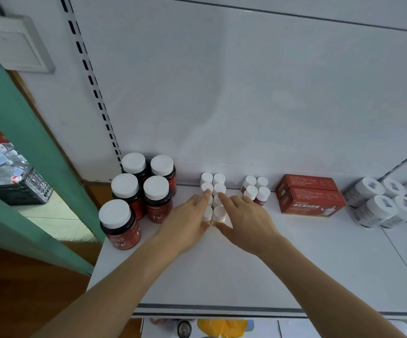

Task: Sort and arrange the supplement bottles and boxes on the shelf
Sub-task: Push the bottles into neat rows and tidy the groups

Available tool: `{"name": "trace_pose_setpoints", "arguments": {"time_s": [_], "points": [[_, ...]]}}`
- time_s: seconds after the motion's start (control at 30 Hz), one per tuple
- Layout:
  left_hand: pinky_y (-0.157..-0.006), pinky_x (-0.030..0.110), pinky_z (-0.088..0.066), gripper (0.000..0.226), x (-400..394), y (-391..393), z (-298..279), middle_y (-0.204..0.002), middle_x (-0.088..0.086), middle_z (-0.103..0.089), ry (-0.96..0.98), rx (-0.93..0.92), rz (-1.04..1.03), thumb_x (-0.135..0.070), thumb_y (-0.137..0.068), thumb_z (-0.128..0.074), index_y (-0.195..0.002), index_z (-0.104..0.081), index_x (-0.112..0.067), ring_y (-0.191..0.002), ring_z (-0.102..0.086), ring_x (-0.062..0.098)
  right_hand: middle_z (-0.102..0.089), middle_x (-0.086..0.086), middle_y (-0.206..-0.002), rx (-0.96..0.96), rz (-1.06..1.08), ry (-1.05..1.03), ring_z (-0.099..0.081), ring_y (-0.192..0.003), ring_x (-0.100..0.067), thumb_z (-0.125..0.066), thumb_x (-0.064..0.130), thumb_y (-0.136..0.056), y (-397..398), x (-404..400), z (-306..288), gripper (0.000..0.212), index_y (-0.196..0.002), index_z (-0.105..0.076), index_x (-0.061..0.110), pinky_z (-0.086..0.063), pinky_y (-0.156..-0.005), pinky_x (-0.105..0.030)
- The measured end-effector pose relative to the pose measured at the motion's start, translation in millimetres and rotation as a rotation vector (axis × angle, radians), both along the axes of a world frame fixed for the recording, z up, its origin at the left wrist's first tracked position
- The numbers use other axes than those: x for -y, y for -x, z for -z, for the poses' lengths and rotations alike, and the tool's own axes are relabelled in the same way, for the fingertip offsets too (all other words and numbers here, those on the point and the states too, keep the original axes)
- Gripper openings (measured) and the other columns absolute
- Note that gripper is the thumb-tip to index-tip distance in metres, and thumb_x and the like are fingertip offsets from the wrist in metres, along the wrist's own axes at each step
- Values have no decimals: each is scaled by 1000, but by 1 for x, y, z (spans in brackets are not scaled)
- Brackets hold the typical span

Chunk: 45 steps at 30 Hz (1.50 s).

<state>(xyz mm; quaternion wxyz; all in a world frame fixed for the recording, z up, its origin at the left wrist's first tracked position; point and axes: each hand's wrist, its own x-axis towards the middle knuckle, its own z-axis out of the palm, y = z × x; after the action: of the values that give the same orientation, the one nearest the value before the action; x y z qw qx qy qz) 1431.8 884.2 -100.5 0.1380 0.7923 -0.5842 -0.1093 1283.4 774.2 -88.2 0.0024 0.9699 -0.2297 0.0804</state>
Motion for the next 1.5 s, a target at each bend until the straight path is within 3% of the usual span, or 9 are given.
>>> {"name": "trace_pose_setpoints", "arguments": {"time_s": [0.13, 0.47, 0.77, 1.07, 1.27, 1.5], "points": [[-79, 41, -50, 61, -4, -2, 3, -142, 4, -49, 2, 6, 9, -27, -97, -49, -151, -22, -21, -113, -58, 31, -63, -1, -77, 107, -13, 8, -59, -70, -27, -78, 35, -76, 2, -1, 12, 49, -116, -63, 11, -51, -53, -38], [-75, 37, -45, 58, 0, 2, 5, -137, 3, -53, 34, -17, -3, -25, -97, -49, -150, -25, -20, -112, -58, 29, -62, -2, -74, 159, -23, 28, -57, -69, -27, -82, 29, -73, 3, 2, 18, 50, -115, -64, 8, -52, -53, -39], [-75, 38, -49, 59, -4, 4, 3, -138, 4, -51, 73, -66, -2, -28, -96, -53, -147, -25, -22, -109, -59, 30, -65, -3, -88, 184, 7, -48, -59, -79, -29, -79, 30, -77, 5, -1, 19, 51, -122, -61, 13, -53, -59, -40], [-80, 38, -48, 57, -6, 0, 3, -139, 4, -52, 80, -85, -15, -22, -97, -51, -149, -28, -21, -114, -57, 30, -67, -4, -89, 183, 12, -117, -61, -81, -31, -73, 29, -83, 2, -5, 22, 48, -126, -57, 13, -54, -63, -43], [-78, 36, -46, 58, -5, 0, 4, -140, 4, -51, 91, -90, -14, -23, -97, -51, -149, -26, -21, -114, -57, 29, -66, -2, -114, 179, -6, -135, -62, -91, -29, -70, 39, -86, 6, 0, 22, 61, -138, -49, 16, -55, -66, -43], [-79, 36, -47, 58, -4, 0, 2, -141, 4, -50, 74, -94, -8, -24, -96, -51, -149, -26, -22, -115, -57, 29, -66, -3, -112, 133, 3, -135, -62, -96, -31, -71, 32, -86, 6, -1, 22, 60, -139, -49, 15, -56, -63, -45]]}}
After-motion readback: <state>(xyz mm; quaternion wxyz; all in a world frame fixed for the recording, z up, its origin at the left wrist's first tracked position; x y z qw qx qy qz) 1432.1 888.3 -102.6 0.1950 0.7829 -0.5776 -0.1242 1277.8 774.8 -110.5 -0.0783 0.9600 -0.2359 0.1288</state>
